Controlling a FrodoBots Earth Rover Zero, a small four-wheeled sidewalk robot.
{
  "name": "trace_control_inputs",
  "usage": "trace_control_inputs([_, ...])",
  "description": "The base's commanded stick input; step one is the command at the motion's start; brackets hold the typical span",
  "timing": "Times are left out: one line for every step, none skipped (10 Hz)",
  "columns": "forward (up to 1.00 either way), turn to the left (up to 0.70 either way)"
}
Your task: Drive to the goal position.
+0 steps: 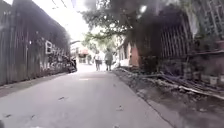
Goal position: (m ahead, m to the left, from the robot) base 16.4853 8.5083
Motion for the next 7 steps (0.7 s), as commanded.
trace_control_inputs([1.0,0.0])
trace_control_inputs([1.0,0.0])
trace_control_inputs([1.0,0.09])
trace_control_inputs([1.0,0.04])
trace_control_inputs([1.0,0.0])
trace_control_inputs([1.0,0.0])
trace_control_inputs([1.0,0.0])
